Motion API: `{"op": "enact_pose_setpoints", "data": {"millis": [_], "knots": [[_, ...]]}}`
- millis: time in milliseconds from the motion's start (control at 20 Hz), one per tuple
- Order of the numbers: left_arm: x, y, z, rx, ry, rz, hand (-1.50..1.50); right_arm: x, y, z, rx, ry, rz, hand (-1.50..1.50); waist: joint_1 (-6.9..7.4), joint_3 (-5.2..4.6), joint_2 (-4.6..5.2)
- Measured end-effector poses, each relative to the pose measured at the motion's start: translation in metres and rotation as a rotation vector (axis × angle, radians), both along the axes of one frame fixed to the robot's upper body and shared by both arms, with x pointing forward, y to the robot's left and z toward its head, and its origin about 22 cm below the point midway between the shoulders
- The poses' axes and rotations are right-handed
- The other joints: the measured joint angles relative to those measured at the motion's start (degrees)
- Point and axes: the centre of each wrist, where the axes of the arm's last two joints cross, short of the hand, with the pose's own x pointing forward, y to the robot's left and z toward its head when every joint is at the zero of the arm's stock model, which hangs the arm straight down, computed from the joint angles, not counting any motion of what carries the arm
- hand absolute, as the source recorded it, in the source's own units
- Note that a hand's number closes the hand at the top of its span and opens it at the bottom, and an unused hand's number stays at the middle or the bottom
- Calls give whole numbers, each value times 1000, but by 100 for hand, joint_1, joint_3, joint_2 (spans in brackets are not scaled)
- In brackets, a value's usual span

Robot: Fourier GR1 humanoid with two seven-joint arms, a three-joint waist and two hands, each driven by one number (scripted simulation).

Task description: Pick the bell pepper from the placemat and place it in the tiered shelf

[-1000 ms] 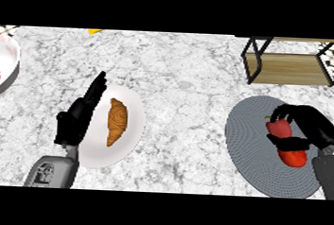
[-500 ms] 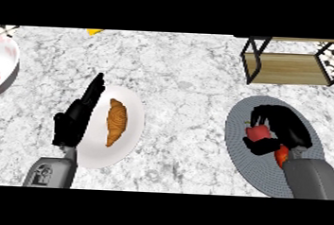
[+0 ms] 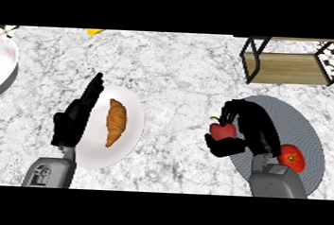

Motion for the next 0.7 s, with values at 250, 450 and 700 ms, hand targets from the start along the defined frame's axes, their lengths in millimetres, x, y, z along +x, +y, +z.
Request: {"op": "enact_pose_setpoints", "data": {"millis": [250,450,700], "knots": [[0,0,2,-2,-8,3,0,-20,10,50,88,-138,-54,150,-8,0,2],[-1,-2,3,-1,-4,2,0,-38,10,89,109,-222,-125,150,-8,-2,4],[0,-5,-2,-2,-4,-7,0,-44,6,138,54,-327,-236,150,4,-3,9]]}}
